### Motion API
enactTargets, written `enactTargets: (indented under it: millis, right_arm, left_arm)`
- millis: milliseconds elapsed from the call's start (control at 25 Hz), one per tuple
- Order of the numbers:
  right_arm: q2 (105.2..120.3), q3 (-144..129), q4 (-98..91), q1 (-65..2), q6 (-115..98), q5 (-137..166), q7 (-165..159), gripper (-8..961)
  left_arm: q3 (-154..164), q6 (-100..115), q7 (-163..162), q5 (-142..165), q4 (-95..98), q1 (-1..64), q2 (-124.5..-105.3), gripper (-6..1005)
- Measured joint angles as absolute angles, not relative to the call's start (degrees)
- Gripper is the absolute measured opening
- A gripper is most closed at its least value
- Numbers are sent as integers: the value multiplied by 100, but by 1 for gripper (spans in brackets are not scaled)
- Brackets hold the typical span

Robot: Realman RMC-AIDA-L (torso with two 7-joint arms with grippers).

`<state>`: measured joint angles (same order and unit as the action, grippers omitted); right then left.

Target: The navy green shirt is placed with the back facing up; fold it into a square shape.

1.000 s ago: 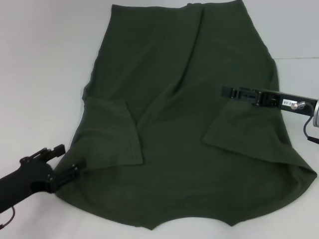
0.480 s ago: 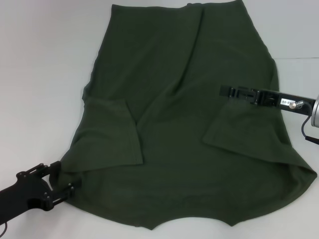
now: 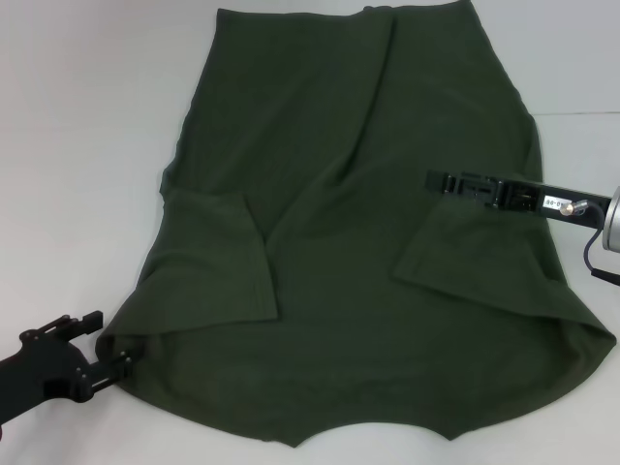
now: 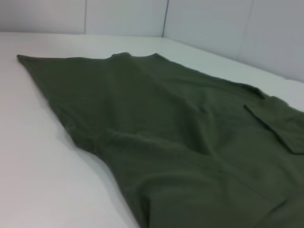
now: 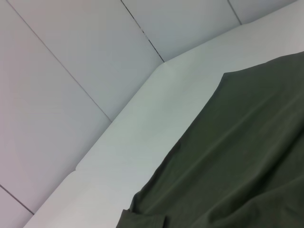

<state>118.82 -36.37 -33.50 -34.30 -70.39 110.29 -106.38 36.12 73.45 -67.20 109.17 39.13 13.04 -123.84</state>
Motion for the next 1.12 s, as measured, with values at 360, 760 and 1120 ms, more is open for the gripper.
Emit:
enactTargets:
  millis: [360, 760, 1120]
  right_arm:
    - [11882, -3630, -3331, -3418, -7031, 11028, -10608, 886]
    - [11882, -3629, -3331, -3422, -7035, 11022, -10600, 887]
    - [11873, -3629, -3331, -3411, -7043, 10957, -10591, 887]
  left_arm:
    - [3631, 7273, -6880, 11111, 3931, 1328, -12363, 759]
    - [3669, 7272, -6990, 11277, 3962, 1331, -12373, 760]
    - [3718, 7439, -7070, 11523, 3978, 1421, -12377, 760]
